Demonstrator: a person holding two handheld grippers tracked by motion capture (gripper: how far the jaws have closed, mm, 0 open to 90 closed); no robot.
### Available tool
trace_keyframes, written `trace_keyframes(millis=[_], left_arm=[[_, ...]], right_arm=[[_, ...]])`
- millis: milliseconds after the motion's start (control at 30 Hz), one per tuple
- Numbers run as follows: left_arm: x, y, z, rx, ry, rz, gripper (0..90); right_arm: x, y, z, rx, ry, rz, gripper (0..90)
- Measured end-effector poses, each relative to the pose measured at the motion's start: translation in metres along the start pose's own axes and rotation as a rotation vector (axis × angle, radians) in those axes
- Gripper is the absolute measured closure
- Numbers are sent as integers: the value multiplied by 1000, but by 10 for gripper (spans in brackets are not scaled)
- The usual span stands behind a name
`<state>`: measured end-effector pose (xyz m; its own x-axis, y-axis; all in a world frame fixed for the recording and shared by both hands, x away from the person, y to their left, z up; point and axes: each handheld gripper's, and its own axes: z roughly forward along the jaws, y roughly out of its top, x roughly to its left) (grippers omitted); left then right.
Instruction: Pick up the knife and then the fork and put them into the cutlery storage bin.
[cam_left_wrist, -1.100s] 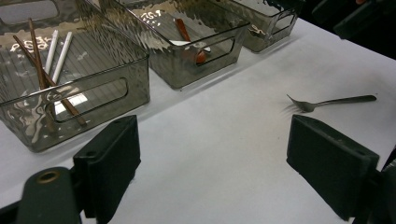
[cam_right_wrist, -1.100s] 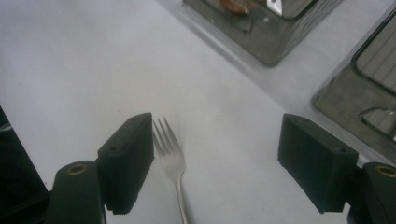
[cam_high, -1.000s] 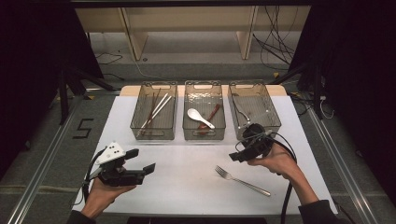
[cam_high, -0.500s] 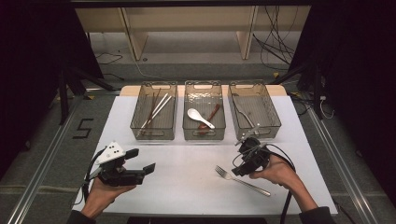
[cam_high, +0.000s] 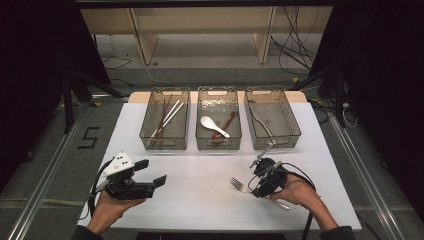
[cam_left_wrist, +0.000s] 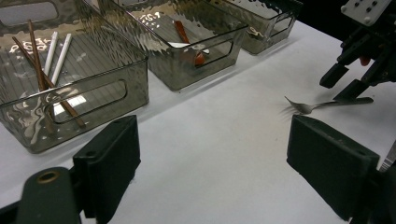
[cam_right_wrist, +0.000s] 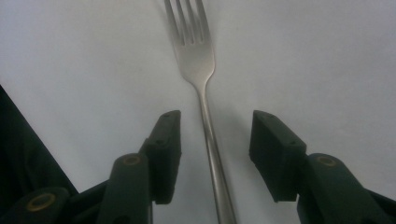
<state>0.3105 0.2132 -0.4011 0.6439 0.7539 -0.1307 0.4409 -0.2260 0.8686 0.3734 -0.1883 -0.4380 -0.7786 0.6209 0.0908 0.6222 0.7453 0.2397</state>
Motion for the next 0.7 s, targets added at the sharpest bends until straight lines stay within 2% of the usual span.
trace_keyframes(millis=[267, 500, 633, 700], left_arm=[[0, 0, 0, -1, 0, 1, 166], [0, 0, 0, -3, 0, 1, 166], [0, 0, 0, -1, 0, 2, 166], [-1, 0, 0, -1, -1, 2, 166]], right_arm=[[2, -2, 7, 48, -16, -28, 651], [4, -3, 11, 74, -9, -57, 754], [5, -3, 15, 112, -46, -73, 794], [6, -3, 15, 113, -56, -84, 799]])
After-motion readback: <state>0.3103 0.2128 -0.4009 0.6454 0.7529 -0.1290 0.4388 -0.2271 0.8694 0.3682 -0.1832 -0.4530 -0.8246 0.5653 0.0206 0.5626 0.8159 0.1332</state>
